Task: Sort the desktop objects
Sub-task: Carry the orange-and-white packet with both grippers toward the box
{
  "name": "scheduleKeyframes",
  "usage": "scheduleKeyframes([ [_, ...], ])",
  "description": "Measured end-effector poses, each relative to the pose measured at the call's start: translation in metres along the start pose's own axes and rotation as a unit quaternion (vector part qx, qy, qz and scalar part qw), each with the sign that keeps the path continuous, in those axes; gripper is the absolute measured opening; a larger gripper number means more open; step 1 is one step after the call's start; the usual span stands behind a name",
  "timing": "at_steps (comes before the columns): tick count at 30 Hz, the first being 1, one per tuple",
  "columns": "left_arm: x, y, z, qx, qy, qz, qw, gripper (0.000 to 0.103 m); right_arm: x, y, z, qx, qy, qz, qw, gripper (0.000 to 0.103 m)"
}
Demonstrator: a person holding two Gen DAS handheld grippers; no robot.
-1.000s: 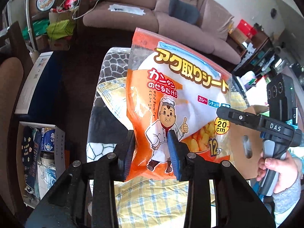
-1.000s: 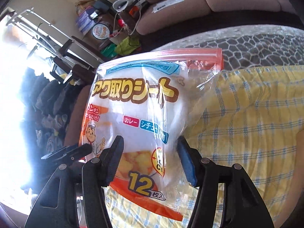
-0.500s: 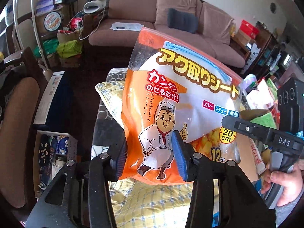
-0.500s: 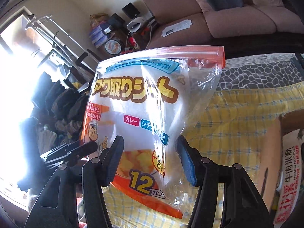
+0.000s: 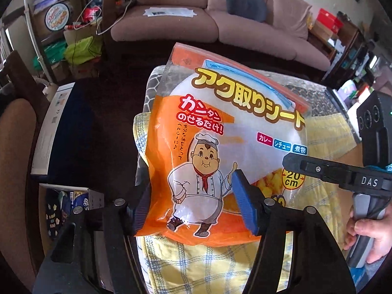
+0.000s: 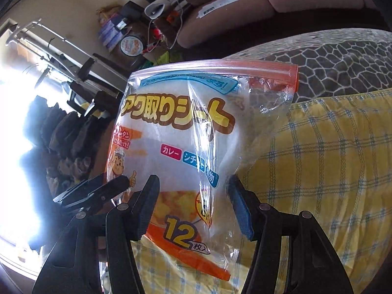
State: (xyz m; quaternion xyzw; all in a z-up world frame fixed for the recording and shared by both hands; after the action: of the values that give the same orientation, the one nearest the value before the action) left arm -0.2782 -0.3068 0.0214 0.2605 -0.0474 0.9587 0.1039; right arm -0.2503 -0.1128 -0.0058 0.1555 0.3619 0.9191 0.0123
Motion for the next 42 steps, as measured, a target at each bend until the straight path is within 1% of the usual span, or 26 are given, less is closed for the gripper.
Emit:
scheduleKeyframes([
  [2,-0.003,0.009,-0.019,0.01,0.015,-0.006,0.9998,0.064,0.001,-0.008,-0.021,-0.011,0.014,0.001,1.0,0.06],
  [4,-0.01,0.023,-0.033,0.025,0.039,0.002,0.9989,0.067,-0.003,-0.019,-0.04,-0.024,0.033,0.001,0.999,0.056],
  [5,-0.014,0.034,-0.036,0.028,0.044,0.017,0.9985,0.067,-0.004,-0.025,-0.048,-0.033,0.04,0.0,0.999,0.055],
  [7,-0.018,0.06,-0.035,0.034,0.041,0.057,0.9969,0.068,-0.008,-0.037,-0.056,-0.04,0.047,0.001,0.998,0.053],
  [9,-0.017,0.079,-0.031,0.042,0.037,0.086,0.9947,0.072,-0.01,-0.043,-0.057,-0.038,0.048,-0.001,0.998,0.053],
  [11,-0.014,0.087,-0.034,0.031,0.038,0.09,0.9947,0.073,-0.01,-0.042,-0.054,-0.043,0.043,0.009,0.998,0.052],
  [13,-0.01,0.082,-0.044,0.013,0.048,0.079,0.9957,0.077,-0.009,-0.038,-0.05,-0.06,0.035,0.026,0.997,0.052],
  [14,-0.009,0.079,-0.05,0.006,0.054,0.075,0.9957,0.077,-0.009,-0.036,-0.048,-0.065,0.03,0.033,0.997,0.053],
  [16,-0.009,0.074,-0.064,-0.018,0.069,0.076,0.9945,0.077,-0.007,-0.034,-0.046,-0.058,0.028,0.029,0.998,0.054],
  [17,-0.008,0.073,-0.069,-0.025,0.076,0.08,0.9935,0.073,-0.008,-0.035,-0.048,-0.052,0.036,0.02,0.998,0.058],
  [18,-0.008,0.07,-0.073,-0.029,0.081,0.08,0.993,0.068,-0.008,-0.035,-0.054,-0.049,0.049,0.01,0.998,0.059],
  [19,-0.009,0.064,-0.074,-0.027,0.085,0.074,0.9933,0.059,-0.009,-0.038,-0.058,-0.045,0.059,-0.001,0.997,0.059],
  [20,-0.009,0.058,-0.072,-0.009,0.085,0.065,0.9942,0.053,-0.011,-0.039,-0.061,-0.039,0.06,-0.007,0.997,0.06],
  [23,-0.009,0.044,-0.058,0.014,0.07,0.038,0.9967,0.041,-0.012,-0.036,-0.06,-0.026,0.051,-0.009,0.998,0.059],
  [25,-0.008,0.042,-0.045,0.01,0.057,0.036,0.9977,0.041,-0.013,-0.033,-0.058,-0.009,0.049,-0.014,0.999,0.056],
  [27,-0.006,0.039,-0.028,0.016,0.045,0.033,0.9983,0.041,-0.013,-0.029,-0.051,0.0,0.042,-0.018,0.999,0.053],
  [30,0.003,0.031,-0.001,0.018,0.023,0.029,0.9992,0.041,-0.012,-0.013,-0.035,0.012,0.03,-0.01,0.999,0.052],
  [32,0.008,0.025,0.019,0.023,0.009,0.028,0.9993,0.041,-0.01,0.0,-0.019,0.021,0.019,-0.005,1.0,0.052],
  [37,0.017,0.005,0.075,0.012,-0.022,0.031,0.9992,0.041,-0.009,0.036,0.034,0.043,-0.008,0.017,0.999,0.052],
  [40,0.02,-0.015,0.104,-0.002,-0.039,0.031,0.9988,0.041,-0.013,0.053,0.075,0.039,-0.024,0.04,0.998,0.052],
  [42,0.022,-0.03,0.12,-0.011,-0.048,0.031,0.9983,0.041,-0.016,0.055,0.103,0.035,-0.033,0.046,0.998,0.052],
])
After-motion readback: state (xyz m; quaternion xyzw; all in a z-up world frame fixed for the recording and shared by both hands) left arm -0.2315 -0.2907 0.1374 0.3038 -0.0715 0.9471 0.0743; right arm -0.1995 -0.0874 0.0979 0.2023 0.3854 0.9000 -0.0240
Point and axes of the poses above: each gripper's, at about its wrist camera, not at the fingertips, and z roughly against the way its jaws point, y to its left, x to its top, the point moved 1 cm from there along -z, roughly the way its jaws point, and after that the axes turned 10 degrees about -z, right-handed, at the moved point
